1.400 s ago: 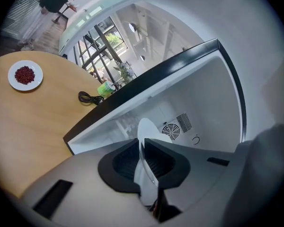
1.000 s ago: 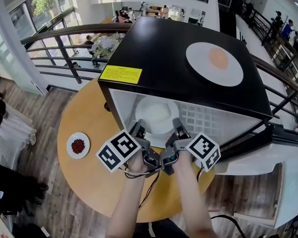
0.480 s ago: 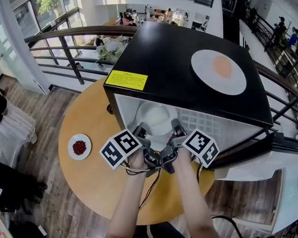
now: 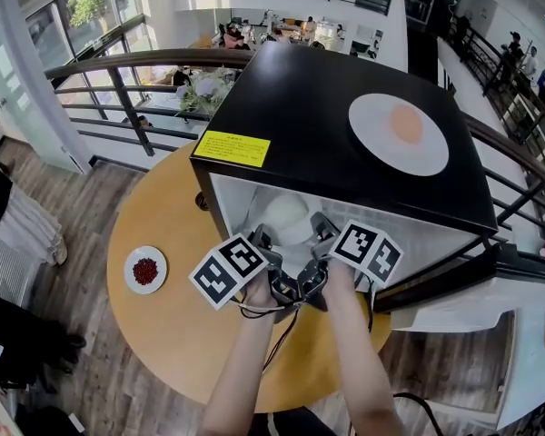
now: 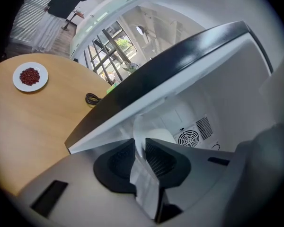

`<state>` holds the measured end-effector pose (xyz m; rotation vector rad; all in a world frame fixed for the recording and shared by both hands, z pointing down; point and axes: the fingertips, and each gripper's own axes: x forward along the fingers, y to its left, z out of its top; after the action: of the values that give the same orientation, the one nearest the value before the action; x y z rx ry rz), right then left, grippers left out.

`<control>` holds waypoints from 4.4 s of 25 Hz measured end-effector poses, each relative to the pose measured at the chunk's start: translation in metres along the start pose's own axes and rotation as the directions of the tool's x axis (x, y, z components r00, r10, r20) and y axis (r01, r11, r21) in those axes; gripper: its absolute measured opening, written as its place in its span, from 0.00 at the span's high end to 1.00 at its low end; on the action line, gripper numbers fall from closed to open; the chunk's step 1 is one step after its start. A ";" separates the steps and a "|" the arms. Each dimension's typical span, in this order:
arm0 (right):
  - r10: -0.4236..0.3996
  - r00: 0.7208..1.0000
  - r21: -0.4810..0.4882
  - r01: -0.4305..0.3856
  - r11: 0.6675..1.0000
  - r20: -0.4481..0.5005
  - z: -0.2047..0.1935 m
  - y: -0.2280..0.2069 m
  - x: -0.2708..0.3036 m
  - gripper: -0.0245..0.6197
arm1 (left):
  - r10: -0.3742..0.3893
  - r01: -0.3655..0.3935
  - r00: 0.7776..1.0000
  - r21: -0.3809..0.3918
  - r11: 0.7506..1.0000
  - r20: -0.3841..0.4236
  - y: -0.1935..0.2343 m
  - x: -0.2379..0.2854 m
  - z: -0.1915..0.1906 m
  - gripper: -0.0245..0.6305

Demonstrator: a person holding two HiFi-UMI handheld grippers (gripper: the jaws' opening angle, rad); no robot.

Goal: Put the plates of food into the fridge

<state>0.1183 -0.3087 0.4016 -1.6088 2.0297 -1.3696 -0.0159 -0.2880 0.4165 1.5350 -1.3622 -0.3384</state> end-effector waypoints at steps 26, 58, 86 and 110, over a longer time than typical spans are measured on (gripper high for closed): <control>-0.056 0.998 -0.603 0.021 0.797 -0.040 -0.016 0.025 -0.019 0.87 | 0.079 -0.080 0.996 0.010 0.997 0.046 -0.001 0.001 0.003 0.88; 0.049 0.926 -0.474 -0.236 0.848 -0.375 -0.079 0.021 -0.010 0.94 | -0.033 0.034 0.999 0.097 0.995 -0.013 -0.002 -0.011 -0.011 0.88; 0.107 0.929 -0.663 0.170 0.729 0.355 -0.046 0.032 -0.205 0.94 | -0.316 0.104 0.945 0.833 0.544 0.089 -0.065 -0.169 -0.060 0.95; 0.115 0.908 -0.593 0.164 0.788 0.404 -0.061 0.043 -0.248 0.94 | -0.350 0.065 0.925 0.846 0.529 0.147 -0.077 -0.222 -0.052 0.95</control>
<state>0.1443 -0.0668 0.3126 -1.9546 2.2857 -0.2672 -0.0035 -0.0830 0.2906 2.5610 -1.6982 -0.0389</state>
